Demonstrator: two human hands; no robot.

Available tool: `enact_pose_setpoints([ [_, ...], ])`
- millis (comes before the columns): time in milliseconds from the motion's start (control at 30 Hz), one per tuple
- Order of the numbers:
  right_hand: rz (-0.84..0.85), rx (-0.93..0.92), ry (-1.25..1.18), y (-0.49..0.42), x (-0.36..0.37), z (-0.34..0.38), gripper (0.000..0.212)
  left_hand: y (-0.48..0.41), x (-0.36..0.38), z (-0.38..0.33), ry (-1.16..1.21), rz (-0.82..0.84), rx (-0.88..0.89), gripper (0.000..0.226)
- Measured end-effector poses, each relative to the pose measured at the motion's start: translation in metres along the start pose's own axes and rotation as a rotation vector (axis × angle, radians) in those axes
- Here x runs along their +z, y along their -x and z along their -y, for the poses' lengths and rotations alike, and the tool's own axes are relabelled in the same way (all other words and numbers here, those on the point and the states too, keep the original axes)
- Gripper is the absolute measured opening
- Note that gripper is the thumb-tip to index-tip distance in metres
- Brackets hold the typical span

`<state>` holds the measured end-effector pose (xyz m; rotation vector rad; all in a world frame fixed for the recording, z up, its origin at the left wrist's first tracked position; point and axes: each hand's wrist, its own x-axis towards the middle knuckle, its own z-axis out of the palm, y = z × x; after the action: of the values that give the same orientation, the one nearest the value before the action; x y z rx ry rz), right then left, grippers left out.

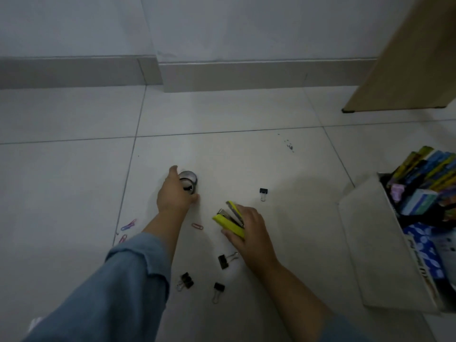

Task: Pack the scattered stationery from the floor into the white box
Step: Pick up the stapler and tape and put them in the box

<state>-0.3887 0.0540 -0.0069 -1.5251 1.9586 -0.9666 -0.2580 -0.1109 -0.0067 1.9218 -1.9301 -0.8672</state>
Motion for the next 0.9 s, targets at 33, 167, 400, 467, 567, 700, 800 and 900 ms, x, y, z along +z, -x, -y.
enact_pose_setpoints([
  [33, -0.016, 0.009, -0.004, 0.001, -0.002, -0.004, 0.058, 0.004, 0.002, 0.001, 0.048, -0.057, -0.014, 0.087],
  [167, -0.106, 0.052, -0.007, 0.001, -0.006, -0.017, 0.057, 0.007, 0.003, 0.001, 0.226, -0.252, 0.039, 0.064],
  [400, -0.095, 0.052, 0.002, 0.0, -0.007, -0.021, 0.056, -0.014, 0.007, -0.013, 0.053, -0.039, 0.094, 0.063],
  [467, -0.098, 0.054, -0.003, 0.003, -0.009, -0.022, 0.057, -0.014, 0.008, -0.014, 0.028, -0.028, 0.083, 0.062],
  [567, -0.123, 0.067, -0.048, 0.011, -0.015, -0.019, 0.057, -0.004, 0.01, -0.018, 0.056, -0.028, 0.076, 0.057],
  [700, -0.245, 0.047, -0.167, 0.023, -0.032, -0.011, 0.054, 0.032, 0.017, -0.045, 0.302, -0.043, 0.121, 0.065],
  [800, -0.423, 0.046, -0.233, 0.03, -0.056, 0.0, 0.052, 0.064, 0.023, -0.081, 0.414, -0.019, 0.221, 0.063],
  [900, -0.612, 0.051, -0.267, 0.035, -0.088, 0.01, 0.058, 0.099, 0.027, -0.12, 0.462, -0.01, 0.329, 0.053],
])
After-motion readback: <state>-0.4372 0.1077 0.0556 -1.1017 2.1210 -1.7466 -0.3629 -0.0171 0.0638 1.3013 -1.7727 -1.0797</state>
